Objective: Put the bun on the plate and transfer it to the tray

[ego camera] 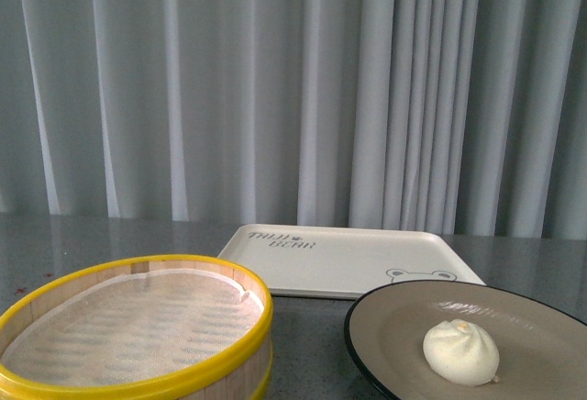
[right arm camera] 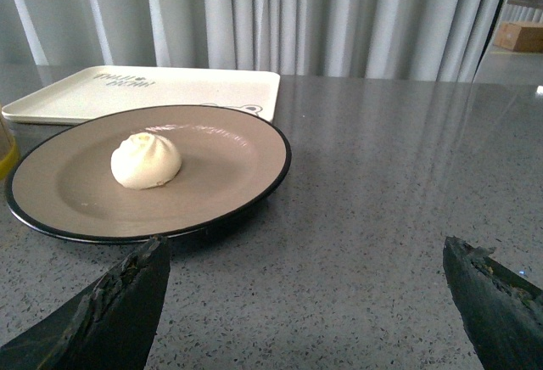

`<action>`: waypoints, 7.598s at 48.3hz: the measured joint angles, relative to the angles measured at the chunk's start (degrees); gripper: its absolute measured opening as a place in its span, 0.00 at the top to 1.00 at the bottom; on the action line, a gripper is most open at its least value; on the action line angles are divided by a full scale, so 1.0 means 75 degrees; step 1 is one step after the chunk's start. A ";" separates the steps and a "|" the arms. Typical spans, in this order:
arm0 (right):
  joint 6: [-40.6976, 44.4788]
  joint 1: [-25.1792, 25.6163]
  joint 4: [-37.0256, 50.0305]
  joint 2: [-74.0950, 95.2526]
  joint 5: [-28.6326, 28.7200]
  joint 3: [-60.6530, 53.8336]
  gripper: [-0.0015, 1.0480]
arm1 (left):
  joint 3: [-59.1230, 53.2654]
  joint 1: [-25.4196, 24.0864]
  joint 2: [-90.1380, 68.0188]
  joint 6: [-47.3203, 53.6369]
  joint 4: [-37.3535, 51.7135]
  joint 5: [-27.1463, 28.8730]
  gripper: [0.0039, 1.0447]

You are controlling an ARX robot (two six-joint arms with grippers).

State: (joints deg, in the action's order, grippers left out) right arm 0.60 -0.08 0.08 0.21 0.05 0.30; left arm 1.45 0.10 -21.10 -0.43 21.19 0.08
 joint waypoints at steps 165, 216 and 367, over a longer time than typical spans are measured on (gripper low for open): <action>1.2001 -0.0731 -0.0309 0.8553 0.2812 0.3943 0.08 | 0.0003 0.0000 0.2789 0.0020 -0.2821 -0.0009 0.06; 1.2281 -0.0577 0.0877 1.0072 0.2917 0.4549 0.74 | 0.0003 0.0000 0.2789 0.0023 -0.2821 -0.0009 0.06; 0.7673 -0.1480 0.4660 0.9973 0.0082 0.4864 0.09 | 0.0003 0.0000 0.2789 0.0023 -0.2821 -0.0009 0.06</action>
State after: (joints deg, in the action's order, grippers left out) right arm 58.15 -11.18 35.03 75.00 0.67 36.77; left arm 1.48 0.10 -0.19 -0.25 0.03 0.01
